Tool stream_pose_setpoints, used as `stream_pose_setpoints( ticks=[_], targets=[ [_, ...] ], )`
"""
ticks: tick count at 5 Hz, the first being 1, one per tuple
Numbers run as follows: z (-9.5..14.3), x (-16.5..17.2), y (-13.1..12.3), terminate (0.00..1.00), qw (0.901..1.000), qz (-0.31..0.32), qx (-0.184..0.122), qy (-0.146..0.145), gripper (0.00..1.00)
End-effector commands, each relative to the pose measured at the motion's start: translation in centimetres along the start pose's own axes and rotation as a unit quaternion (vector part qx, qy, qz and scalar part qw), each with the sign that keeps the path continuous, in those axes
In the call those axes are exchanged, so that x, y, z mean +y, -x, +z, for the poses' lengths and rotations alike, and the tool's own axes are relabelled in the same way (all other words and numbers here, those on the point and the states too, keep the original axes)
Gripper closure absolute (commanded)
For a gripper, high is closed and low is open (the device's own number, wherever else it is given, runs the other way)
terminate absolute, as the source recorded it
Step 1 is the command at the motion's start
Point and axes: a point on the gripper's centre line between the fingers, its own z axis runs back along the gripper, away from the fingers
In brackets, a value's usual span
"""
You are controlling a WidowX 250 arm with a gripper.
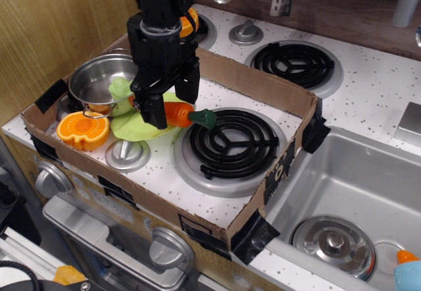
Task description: Take carrot off plate
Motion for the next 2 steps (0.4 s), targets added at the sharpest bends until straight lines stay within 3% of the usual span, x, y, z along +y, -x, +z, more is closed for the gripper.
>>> stream_pose_setpoints(
  ticks=[1, 2],
  targets=[
    [-0.26, 0.28, -1.07, 0.0, 0.9997, -0.003, 0.01, 0.023, 1.0],
    [-0.13, 0.25, -1.27, 0.0, 0.9996, -0.011, 0.021, 0.015, 1.0]
  ],
)
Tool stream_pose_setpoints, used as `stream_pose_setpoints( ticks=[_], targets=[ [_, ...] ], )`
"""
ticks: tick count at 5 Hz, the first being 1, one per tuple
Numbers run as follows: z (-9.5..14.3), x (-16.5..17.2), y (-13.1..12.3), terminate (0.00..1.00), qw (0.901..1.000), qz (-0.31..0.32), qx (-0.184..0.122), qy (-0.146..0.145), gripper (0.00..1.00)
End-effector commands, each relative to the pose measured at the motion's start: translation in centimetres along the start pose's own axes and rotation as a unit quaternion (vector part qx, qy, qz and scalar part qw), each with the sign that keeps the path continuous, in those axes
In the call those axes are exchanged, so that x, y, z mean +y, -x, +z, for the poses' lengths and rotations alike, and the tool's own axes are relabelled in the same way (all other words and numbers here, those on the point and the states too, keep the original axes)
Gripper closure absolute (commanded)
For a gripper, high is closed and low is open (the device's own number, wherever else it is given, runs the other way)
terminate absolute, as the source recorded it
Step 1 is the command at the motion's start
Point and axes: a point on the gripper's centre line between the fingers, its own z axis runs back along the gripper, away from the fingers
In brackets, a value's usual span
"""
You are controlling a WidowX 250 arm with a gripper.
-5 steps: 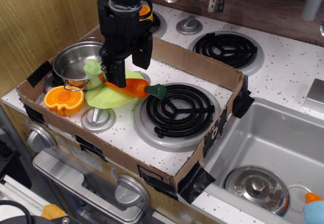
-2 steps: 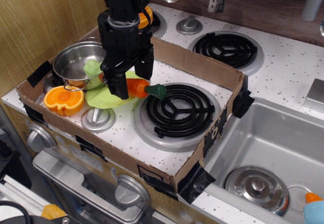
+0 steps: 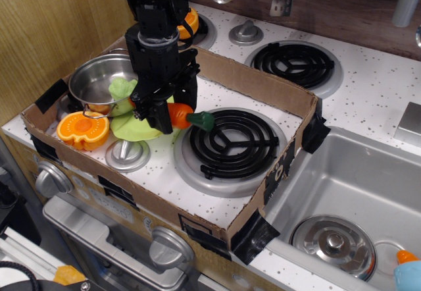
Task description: Take carrot off plate
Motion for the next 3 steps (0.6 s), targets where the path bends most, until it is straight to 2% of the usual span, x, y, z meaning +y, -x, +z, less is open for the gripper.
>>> stream_pose_setpoints(
  ticks=[1, 2, 3],
  targets=[
    [0.6, -0.4, -1.5, 0.0, 0.9999, -0.011, 0.004, 0.012, 1.0],
    [2.1, -1.2, -1.1, 0.0, 0.9992, -0.027, -0.006, 0.028, 1.0],
    [4.4, -2.8, 0.1, 0.0, 0.9989, -0.032, -0.022, 0.025, 1.0]
  ],
)
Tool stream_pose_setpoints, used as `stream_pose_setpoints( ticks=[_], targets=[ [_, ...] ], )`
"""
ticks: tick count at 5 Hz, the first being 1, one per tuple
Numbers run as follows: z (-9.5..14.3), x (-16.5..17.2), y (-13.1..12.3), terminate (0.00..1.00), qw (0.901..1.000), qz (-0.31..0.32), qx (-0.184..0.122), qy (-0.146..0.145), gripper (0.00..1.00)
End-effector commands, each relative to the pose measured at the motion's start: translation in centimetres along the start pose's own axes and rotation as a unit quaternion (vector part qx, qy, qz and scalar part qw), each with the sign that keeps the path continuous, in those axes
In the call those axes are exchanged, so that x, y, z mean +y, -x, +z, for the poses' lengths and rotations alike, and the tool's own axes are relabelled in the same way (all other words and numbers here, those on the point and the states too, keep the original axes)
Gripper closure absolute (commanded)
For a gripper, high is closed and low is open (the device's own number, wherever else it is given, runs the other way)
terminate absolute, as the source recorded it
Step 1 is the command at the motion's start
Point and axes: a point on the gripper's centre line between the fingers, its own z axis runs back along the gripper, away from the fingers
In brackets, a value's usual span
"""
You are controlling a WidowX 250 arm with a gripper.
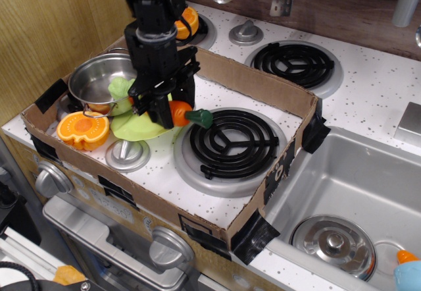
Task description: Take carrot off plate
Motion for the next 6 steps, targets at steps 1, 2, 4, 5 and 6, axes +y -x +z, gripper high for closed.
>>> stream_pose_setpoints(
  ticks=[1, 2, 4, 5, 6],
  targets=[
    [5.1, -3.3, 1.3, 0.0, 0.9994, 0.005, -0.028, 0.018, 1.0],
    [5.8, -4.2, 2.5, 0.0, 0.9991, 0.004, -0.032, 0.028, 1.0],
    [4.4, -4.0, 5.1, 0.0, 0.9863, -0.144, -0.074, 0.033, 1.0],
    [4.0, -3.2, 5.1, 0.0, 0.9582, -0.27, -0.093, 0.015, 1.0],
    [3.7, -2.7, 4.7, 0.0, 0.9171, -0.392, -0.072, -0.016, 1.0]
  ],
)
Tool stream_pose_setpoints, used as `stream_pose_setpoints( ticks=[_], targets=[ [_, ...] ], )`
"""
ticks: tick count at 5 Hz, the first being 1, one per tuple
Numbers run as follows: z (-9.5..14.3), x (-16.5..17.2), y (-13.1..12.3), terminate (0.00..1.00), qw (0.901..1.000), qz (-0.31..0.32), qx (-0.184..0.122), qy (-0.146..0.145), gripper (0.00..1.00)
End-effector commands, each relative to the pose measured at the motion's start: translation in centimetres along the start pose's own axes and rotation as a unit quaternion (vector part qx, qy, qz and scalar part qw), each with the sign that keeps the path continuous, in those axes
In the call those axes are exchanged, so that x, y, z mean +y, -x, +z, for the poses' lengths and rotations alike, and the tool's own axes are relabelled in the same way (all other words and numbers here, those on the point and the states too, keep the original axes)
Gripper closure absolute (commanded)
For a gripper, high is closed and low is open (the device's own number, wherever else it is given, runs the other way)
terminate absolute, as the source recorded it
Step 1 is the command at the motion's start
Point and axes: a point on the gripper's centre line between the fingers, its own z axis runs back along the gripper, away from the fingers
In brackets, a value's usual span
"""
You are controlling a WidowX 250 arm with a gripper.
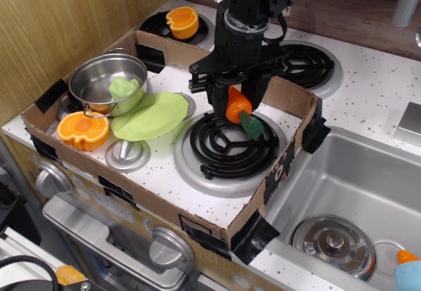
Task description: Take carrot off plate
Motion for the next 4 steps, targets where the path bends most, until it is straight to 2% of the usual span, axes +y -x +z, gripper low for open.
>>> stream_pose_setpoints(
  ticks=[1, 2, 4],
  targets=[
    [0.6, 0.9, -0.9, 0.0, 0.9761, -0.215, -0.007, 0.027, 1.0],
    [-0.4, 1.0, -0.1, 0.0, 0.9716, -0.232, -0.002, 0.048, 1.0],
    [-2.3, 0.3, 1.1, 0.0, 0.9687, -0.231, -0.035, 0.085, 1.0]
  ],
)
